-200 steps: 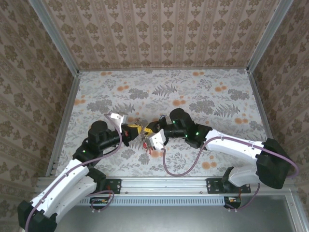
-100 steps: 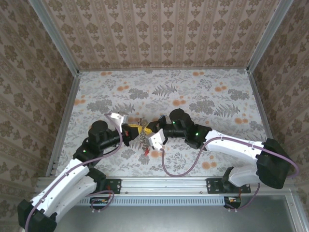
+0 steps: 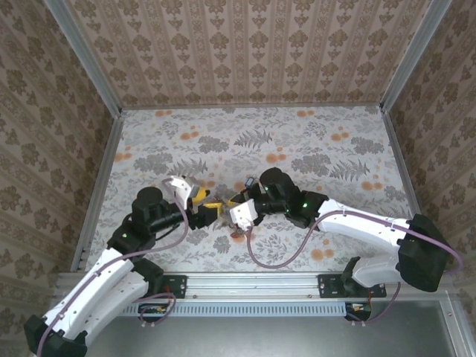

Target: Put the keys on the keyring

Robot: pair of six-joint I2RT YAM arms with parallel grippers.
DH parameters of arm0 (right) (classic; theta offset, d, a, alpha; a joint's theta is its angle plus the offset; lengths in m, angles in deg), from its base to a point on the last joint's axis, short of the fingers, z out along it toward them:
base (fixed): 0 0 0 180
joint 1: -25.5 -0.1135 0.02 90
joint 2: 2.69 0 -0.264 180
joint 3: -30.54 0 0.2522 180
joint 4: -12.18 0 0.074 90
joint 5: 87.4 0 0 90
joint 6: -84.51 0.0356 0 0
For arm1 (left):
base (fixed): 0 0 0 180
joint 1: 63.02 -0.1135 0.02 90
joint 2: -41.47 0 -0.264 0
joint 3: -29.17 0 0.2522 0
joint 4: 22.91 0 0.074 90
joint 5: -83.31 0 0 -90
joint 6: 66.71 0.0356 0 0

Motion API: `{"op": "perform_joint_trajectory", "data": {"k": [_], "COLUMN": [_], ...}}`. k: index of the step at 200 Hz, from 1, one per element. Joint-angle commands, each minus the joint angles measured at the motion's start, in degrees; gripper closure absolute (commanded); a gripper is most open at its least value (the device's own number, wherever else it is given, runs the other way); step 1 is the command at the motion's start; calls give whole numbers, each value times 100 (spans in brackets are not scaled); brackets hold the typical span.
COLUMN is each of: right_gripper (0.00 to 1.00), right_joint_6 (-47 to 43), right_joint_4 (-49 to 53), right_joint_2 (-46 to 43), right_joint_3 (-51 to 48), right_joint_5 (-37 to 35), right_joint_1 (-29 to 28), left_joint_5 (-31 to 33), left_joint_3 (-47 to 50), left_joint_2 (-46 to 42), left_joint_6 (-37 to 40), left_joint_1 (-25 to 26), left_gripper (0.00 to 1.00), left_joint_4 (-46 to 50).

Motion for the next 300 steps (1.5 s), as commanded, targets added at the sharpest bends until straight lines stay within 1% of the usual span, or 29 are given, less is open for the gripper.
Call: {"op": "perform_joint_trajectory", "data": {"k": [1,9,23,26,39,53,61,65,72,81,104,117,135,183,195,214,231,249,258,270,275,281,300], "right_gripper": [100,100,100,100,100,100,100,100,100,100,100,100,100,100,100,100,100,100,100,100,100,100,100], "right_joint_6": [926,1043,1192,1227,1293,1300,1299,1298,1316,1330,1458,1553,1638,1755,1788,1855,1944,2068,2155,2308,2376,2470,2502], "right_joint_4": [390,409,495,508,527,554,595,615,629,631,474,381,281,153,125,29,-122,-269,-355,-528,-633,-772,-921], "right_joint_2": [-191,-200,-218,-219,-207,-198,-188,-181,-164,-142,-107,-84,-47,-20,-3,22,34,45,72,86,82,80,41], "right_joint_3": [444,441,478,485,490,499,528,545,552,568,547,533,517,490,490,475,444,395,364,300,256,198,40], "right_joint_5": [469,543,671,697,709,669,660,670,677,694,737,782,865,1012,1012,1011,1020,997,942,885,857,822,764], "right_joint_1": [105,105,102,104,96,92,95,98,92,95,96,107,106,105,103,101,105,104,101,103,105,108,110], "left_joint_5": [-610,-733,-800,-969,-1096,-1085,-892,-629,-414,-339,-439,-469,-435,-104,-109,-154,-244,-250,-194,-181,-176,-144,-25], "left_joint_3": [-187,-186,-164,-156,-125,-98,-87,-77,-80,-89,-124,-141,-146,-156,-153,-127,-106,-106,-83,-26,-1,20,97], "left_joint_2": [-160,-131,-29,-9,126,245,281,292,309,327,475,592,703,759,759,808,909,1009,1039,1062,1065,1067,1028], "left_joint_6": [1515,1713,1937,1999,2131,2322,2374,2397,2503,2774,3413,3596,3733,3779,3769,3677,3566,3440,3322,3190,3146,3097,2890], "left_joint_1": [50,52,50,54,63,101,145,169,214,262,419,497,586,698,718,735,758,816,851,887,903,916,914], "left_gripper": [40,43,53,56,65,65,59,57,57,57,62,63,69,80,84,86,93,94,91,91,93,100,100], "left_joint_4": [548,619,607,578,411,196,72,16,-45,-61,39,103,112,-99,-188,-376,-536,-664,-805,-1021,-1095,-1187,-1378]}}
